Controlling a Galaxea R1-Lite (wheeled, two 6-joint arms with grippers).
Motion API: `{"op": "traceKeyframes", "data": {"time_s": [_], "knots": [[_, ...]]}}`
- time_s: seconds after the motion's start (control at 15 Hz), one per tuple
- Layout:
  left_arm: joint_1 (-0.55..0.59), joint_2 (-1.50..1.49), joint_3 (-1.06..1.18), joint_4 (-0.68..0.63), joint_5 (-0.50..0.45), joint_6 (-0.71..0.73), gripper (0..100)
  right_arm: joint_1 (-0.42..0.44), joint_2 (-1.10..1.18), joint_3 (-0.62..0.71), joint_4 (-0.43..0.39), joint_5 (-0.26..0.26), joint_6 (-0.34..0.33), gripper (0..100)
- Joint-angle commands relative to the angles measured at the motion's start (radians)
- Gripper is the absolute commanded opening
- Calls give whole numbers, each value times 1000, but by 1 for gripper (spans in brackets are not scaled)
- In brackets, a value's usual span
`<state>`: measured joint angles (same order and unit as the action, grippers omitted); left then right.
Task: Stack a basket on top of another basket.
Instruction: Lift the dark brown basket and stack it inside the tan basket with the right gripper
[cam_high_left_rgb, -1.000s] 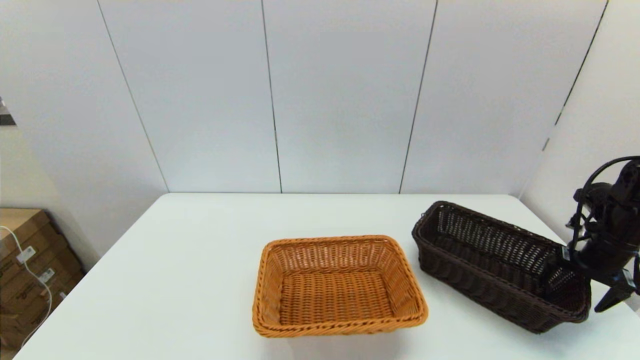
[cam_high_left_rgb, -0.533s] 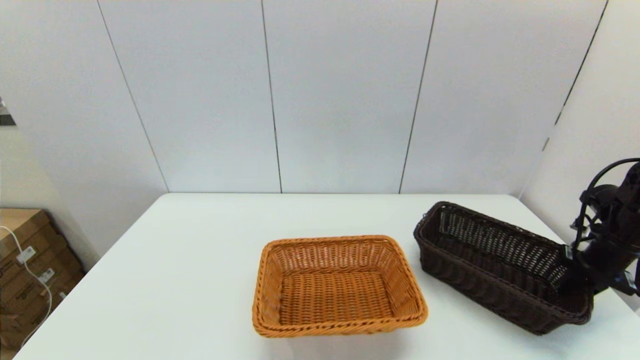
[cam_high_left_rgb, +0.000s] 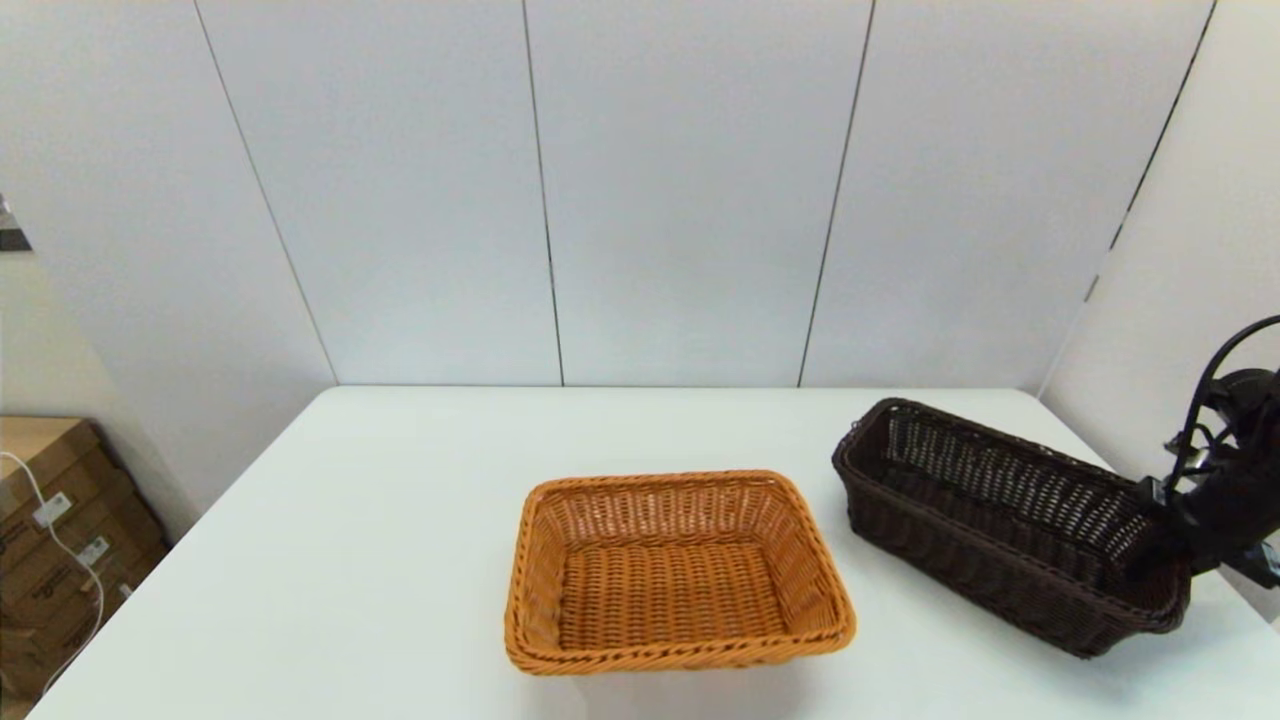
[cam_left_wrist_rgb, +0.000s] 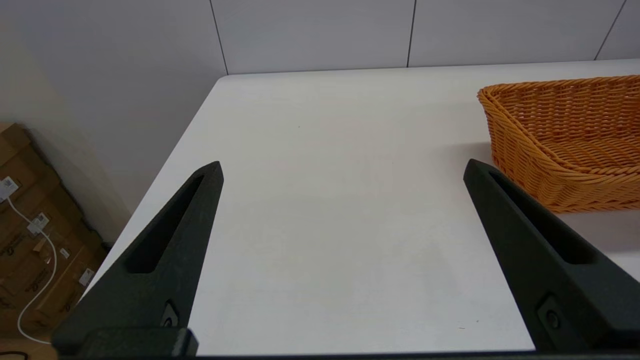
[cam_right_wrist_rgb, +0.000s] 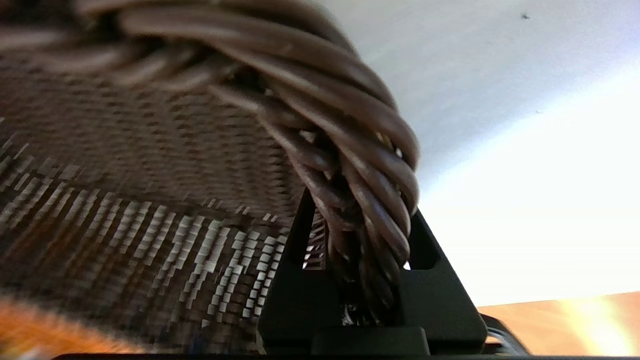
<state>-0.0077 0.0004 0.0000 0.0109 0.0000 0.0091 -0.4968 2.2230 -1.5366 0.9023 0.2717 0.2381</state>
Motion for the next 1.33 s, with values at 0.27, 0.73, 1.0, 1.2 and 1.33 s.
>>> {"op": "traceKeyframes", "data": {"time_s": [0.27, 0.73, 1.0, 1.2, 1.33], "knots": [[0, 0, 5, 0, 0, 0, 100, -112, 14, -157, 204, 300, -45, 0], [0, -2, 5, 0, 0, 0, 100, -141, -40, -238, 441, 389, -183, 0], [0, 0, 5, 0, 0, 0, 100, -75, -158, -243, 495, 379, -201, 0], [0, -2, 5, 0, 0, 0, 100, 40, -244, -246, 529, 328, -195, 0], [0, -2, 5, 0, 0, 0, 100, 127, -293, -252, 543, 307, -181, 0]]}}
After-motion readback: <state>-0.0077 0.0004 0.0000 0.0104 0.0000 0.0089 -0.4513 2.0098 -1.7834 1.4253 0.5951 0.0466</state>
